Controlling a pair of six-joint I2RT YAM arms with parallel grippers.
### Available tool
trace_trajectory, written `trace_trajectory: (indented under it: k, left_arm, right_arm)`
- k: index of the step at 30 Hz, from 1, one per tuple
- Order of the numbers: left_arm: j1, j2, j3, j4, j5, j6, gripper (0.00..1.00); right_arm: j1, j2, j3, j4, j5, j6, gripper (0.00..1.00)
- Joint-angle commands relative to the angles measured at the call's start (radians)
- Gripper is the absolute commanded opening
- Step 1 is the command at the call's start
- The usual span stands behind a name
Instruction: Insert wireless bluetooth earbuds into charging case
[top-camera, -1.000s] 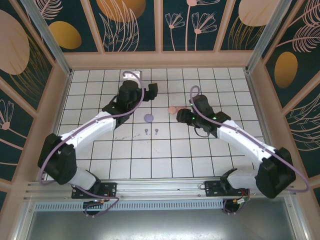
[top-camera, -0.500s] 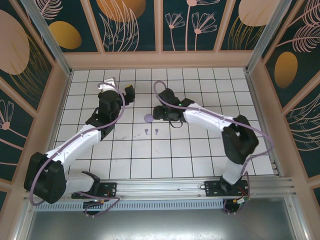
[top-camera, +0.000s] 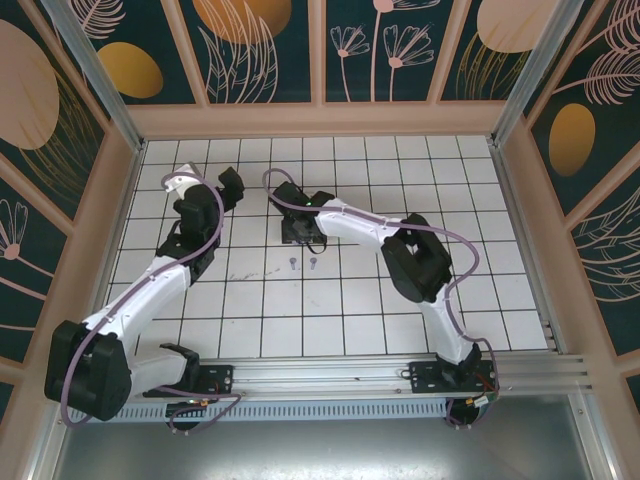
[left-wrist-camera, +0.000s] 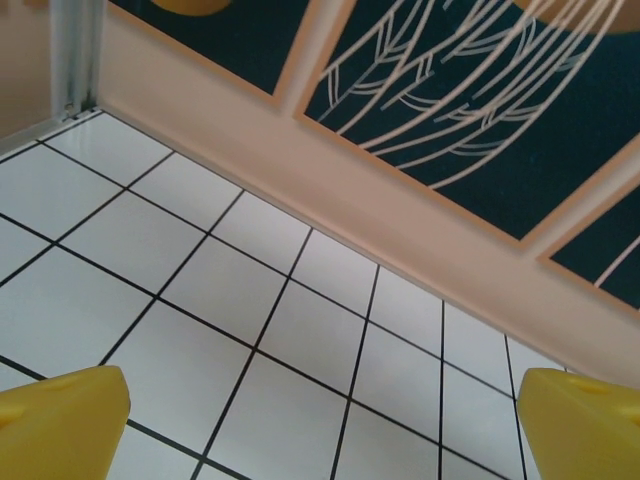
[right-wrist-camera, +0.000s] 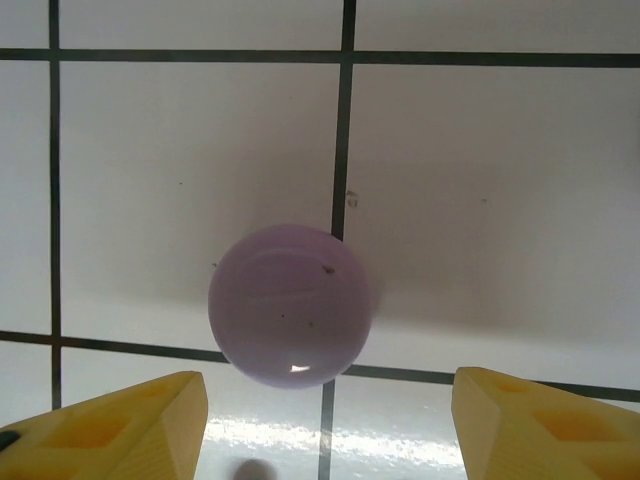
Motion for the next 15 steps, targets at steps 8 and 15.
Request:
trace_trajectory:
  k: [8, 15]
  left_arm:
    - [0.019, -0.065, -0.051, 0.013, -0.016, -0.034, 0.99]
    - [0.018, -0.078, -0.058, 0.016, -0.013, -0.043, 0.99]
  right_arm:
    - [0.017, 0.128, 0.158, -0.115, 0.055, 0.044, 0.66]
    - [0.018, 0.192, 0.209, -0.124, 0.053, 0.048, 0.62]
